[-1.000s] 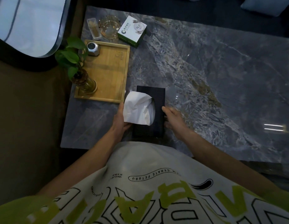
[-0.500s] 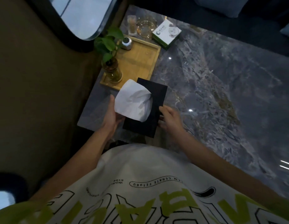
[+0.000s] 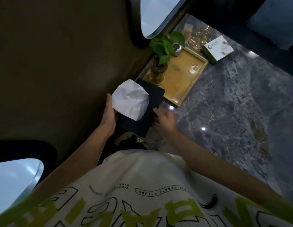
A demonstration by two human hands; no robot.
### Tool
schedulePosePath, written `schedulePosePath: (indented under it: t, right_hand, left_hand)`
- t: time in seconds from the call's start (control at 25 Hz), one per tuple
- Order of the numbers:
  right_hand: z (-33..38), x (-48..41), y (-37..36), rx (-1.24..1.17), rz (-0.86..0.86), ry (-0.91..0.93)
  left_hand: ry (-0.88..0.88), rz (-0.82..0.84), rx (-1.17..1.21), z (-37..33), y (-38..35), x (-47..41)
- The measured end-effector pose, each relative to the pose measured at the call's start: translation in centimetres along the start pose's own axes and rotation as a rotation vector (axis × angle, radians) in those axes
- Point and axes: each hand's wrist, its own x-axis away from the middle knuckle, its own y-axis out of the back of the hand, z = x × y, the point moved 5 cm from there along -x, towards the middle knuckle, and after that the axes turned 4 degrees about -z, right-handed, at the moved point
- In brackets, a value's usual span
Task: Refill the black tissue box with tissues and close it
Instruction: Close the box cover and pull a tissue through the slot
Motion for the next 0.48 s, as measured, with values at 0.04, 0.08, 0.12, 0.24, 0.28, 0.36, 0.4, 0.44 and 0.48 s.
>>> schedulePosePath:
  t: [0.04, 0.08, 0.12, 0.24, 0.28, 0.36, 0.4, 0.44, 0.48]
  right_hand:
    - [-0.2, -0.2, -0.7, 0.014, 0.008, -0.003]
    - [-0.4, -0.5, -1.5, 0.025, 0.019, -0.014]
    - [-0.6, -0.6, -2.0, 0.027, 0.027, -0.031]
    - [-1.1, -1.3, -3.2, 0.079, 0.039, -0.057]
    - [-1.2, -1.6, -3.2, 0.093, 0.035, -0.057]
    - [-1.1, -1.9, -3.3, 0.084, 0.025, -0.048]
    - [-1.0, -2.0, -3.4, 0.077, 0.026, -0.046]
    - [-1.0, -2.1, -3.4, 0.078, 0.026, -0.043]
    - [-0.9, -2.2, -3.4, 0.089, 0.024, -0.037]
  left_hand:
    - [0.005, -0.017, -0.002, -0.2, 0.5, -0.5]
    - [0.013, -0.028, -0.01, -0.3, 1.0, -0.9]
    - [0.022, -0.032, -0.03, -0.4, 1.4, -1.2]
    - [0.022, -0.036, -0.095, -0.2, 1.9, -2.1]
    - [0.011, -0.033, -0.103, -0.3, 1.9, -2.4]
    - [-0.002, -0.027, -0.108, -0.4, 1.6, -2.7]
    - [-0.001, -0.032, -0.113, -0.5, 1.5, -2.8]
    - [0.001, -0.042, -0.126, -0.7, 1.4, -2.8]
    - [0.003, -0.055, -0.143, -0.8, 1.3, -2.9]
